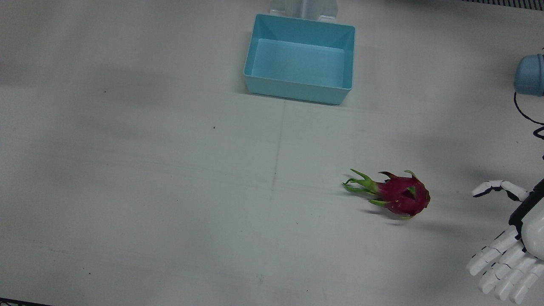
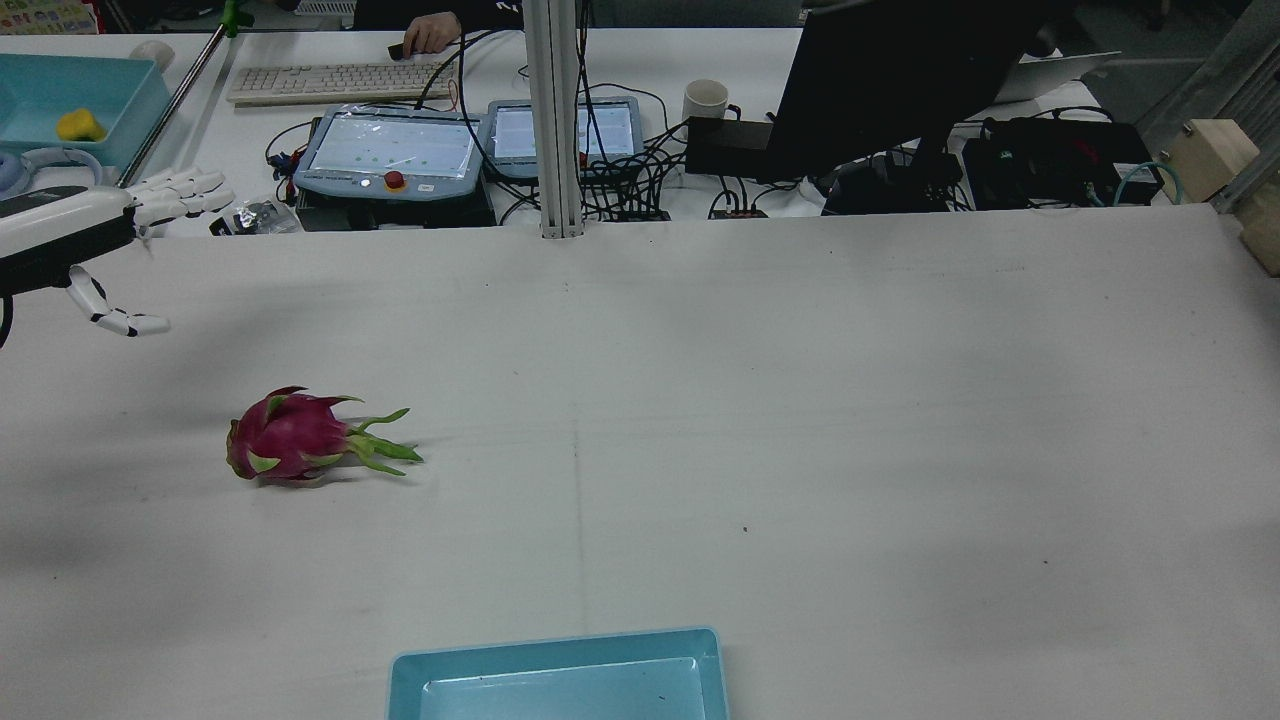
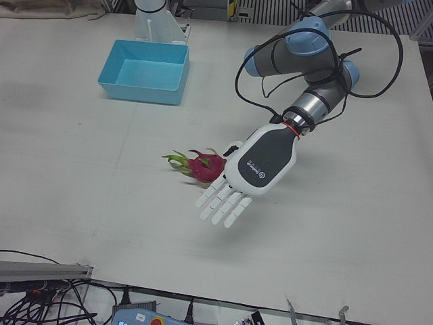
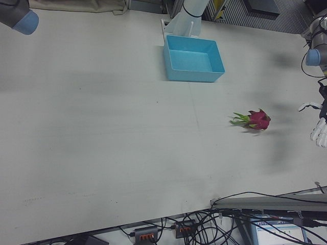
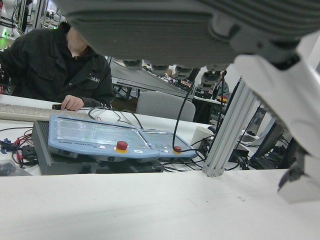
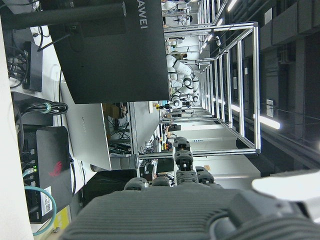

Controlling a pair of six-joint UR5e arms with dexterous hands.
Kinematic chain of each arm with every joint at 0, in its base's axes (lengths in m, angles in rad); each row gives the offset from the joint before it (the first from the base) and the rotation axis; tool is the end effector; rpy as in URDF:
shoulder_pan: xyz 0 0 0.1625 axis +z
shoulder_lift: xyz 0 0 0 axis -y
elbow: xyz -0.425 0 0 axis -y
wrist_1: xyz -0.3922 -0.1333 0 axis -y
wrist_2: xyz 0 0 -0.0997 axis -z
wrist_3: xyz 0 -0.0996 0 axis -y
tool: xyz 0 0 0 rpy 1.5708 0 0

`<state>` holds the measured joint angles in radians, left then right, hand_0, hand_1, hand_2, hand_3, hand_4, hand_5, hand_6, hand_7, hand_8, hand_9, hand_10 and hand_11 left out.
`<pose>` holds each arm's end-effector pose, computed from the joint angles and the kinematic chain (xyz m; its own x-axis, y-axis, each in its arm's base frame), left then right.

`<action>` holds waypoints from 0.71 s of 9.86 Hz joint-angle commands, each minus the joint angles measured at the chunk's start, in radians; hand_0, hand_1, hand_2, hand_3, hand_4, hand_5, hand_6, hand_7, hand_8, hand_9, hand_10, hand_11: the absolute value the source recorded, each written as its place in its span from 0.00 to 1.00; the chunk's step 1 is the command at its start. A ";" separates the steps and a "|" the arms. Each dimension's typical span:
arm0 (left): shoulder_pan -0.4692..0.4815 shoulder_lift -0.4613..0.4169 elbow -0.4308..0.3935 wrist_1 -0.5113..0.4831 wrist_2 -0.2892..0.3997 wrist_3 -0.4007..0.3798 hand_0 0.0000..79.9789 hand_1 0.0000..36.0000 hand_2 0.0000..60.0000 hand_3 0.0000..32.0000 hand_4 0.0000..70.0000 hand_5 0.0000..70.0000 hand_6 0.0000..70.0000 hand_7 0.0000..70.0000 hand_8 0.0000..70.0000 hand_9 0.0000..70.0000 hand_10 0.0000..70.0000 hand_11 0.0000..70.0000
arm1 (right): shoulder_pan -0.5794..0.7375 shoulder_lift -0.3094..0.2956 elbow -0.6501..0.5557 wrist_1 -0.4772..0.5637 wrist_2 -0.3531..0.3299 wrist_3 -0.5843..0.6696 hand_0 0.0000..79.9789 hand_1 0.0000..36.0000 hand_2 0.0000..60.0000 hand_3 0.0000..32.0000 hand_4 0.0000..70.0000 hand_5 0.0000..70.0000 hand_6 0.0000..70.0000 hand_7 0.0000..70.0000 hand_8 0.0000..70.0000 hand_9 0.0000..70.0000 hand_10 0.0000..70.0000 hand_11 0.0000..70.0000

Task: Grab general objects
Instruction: 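Move the left hand down toward the pink dragon fruit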

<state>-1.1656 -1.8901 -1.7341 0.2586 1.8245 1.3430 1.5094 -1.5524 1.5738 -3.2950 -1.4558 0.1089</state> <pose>0.1358 -0.5913 0.4598 -0.2644 0.0619 -0.9624 0.7529 0.6369 -0.1659 0.1147 -0.4929 0.6909 -0.9935 -0.0665 -0.0927 0.1005 -0.1249 -0.9871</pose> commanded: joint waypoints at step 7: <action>0.167 0.048 -0.027 0.071 -0.040 0.300 0.64 0.67 0.38 0.29 0.00 0.00 0.00 0.07 0.00 0.00 0.00 0.00 | 0.000 0.000 -0.001 0.000 0.000 0.002 0.00 0.00 0.00 0.00 0.00 0.00 0.00 0.00 0.00 0.00 0.00 0.00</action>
<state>-1.0537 -1.8572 -1.7659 0.3400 1.8282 1.6040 1.5094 -1.5524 1.5730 -3.2950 -1.4558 0.1098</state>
